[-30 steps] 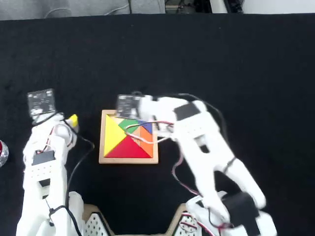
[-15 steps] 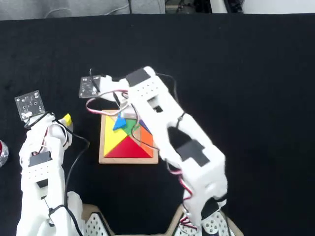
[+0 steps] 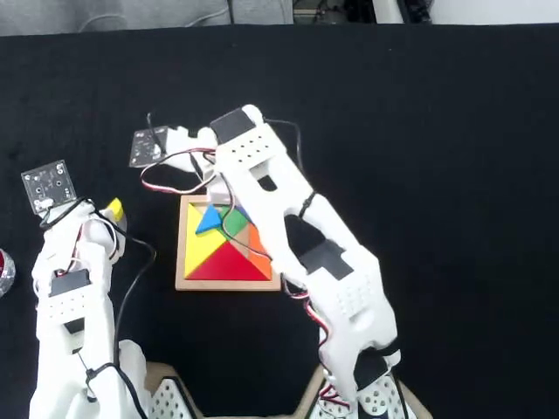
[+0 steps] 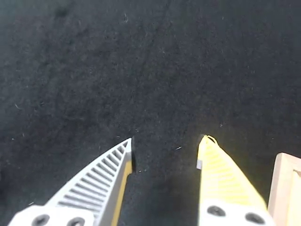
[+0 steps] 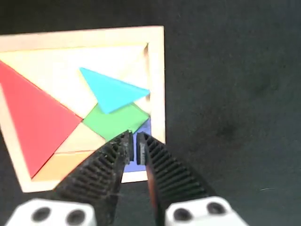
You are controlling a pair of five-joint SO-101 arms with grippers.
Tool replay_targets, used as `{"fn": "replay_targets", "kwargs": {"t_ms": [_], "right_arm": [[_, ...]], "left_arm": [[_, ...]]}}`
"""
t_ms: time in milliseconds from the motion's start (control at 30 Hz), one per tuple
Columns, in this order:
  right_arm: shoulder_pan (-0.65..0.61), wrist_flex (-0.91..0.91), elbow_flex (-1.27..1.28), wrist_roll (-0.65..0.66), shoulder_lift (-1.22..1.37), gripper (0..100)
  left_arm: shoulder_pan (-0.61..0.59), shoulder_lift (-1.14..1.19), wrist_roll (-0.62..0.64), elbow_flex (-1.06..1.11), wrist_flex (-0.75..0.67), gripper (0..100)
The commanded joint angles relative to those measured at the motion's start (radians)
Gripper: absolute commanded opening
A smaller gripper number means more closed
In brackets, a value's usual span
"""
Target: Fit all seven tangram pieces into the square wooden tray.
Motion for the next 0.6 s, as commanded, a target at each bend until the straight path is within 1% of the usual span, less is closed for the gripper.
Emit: {"fn": "replay_targets", "kwargs": {"t_ms": [0, 100, 200, 267, 567], "right_arm": [[-0.003, -0.121, -0.042, -0.117, -0.005, 1.0], [0.014, -0.276, 0.022, -0.288, -0.001, 1.0], [0.008, -0.328, 0.067, -0.381, 0.001, 1.0], [-0.011, -0.336, 0.091, -0.400, 0.001, 1.0], [-0.054, -0.331, 0.193, -0.405, 0.001, 1.0]], "left_arm": [[-0.010, -0.017, 0.008, -0.022, -0.018, 23], [-0.010, -0.017, 0.009, -0.022, -0.018, 23], [-0.010, -0.017, 0.009, -0.022, -0.020, 23], [-0.010, -0.015, 0.009, -0.022, -0.020, 23], [-0.010, -0.015, 0.009, -0.022, -0.020, 23]]}}
